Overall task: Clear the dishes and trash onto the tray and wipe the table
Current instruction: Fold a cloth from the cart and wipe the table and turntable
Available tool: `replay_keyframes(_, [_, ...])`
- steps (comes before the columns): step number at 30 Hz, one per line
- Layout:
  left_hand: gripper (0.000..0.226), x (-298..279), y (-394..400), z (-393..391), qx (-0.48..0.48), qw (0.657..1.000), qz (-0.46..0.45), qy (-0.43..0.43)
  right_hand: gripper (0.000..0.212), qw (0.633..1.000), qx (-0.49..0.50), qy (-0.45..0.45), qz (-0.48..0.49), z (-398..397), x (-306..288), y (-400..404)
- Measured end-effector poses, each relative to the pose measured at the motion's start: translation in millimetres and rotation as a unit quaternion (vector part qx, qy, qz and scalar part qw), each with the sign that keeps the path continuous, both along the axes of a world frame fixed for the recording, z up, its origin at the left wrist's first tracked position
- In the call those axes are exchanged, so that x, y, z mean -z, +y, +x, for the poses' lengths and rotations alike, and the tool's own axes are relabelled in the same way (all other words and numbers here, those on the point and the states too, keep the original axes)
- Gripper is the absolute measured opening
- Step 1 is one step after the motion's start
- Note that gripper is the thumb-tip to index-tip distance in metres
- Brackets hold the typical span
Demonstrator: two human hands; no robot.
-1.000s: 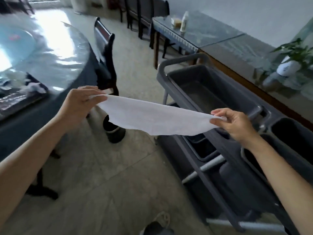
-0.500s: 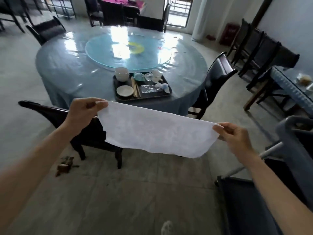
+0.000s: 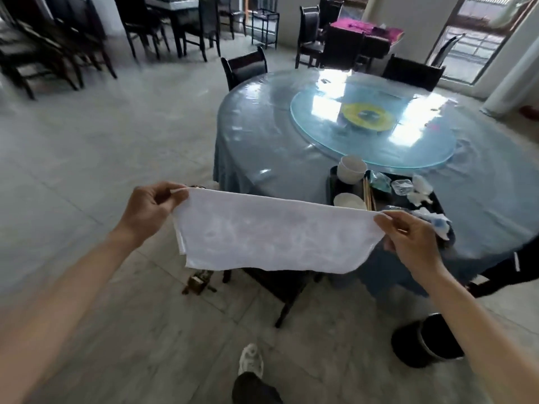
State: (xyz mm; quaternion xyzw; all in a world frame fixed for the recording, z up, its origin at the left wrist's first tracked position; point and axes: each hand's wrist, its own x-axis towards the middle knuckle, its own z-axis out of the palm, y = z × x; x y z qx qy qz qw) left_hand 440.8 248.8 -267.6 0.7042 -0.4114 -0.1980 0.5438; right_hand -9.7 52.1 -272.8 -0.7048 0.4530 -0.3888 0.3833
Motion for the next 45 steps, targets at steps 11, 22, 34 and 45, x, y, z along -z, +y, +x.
replay_keyframes(11, [0.026,17.1,-165.3,180.2,-0.029,0.999,0.019,0.012,0.009,0.993,0.045,-0.031,0.101,197.7,26.1,-161.6])
replay_keyframes(22, [0.016,66.6,-368.6,328.1,0.056,0.984,0.147,-0.082,0.011,0.958,0.258,0.014,0.128,326.7,92.5,-282.3])
replay_keyframes(34, [0.015,123.9,-587.8,367.2,0.086,0.965,0.246,-0.040,0.037,0.897,0.356,0.176,0.192,405.8,140.7,-422.1])
replay_keyframes(45, [0.078,259.2,-595.8,241.1,0.288,0.840,0.291,-0.357,0.079,0.879,0.071,0.457,0.116,491.4,271.9,-408.8])
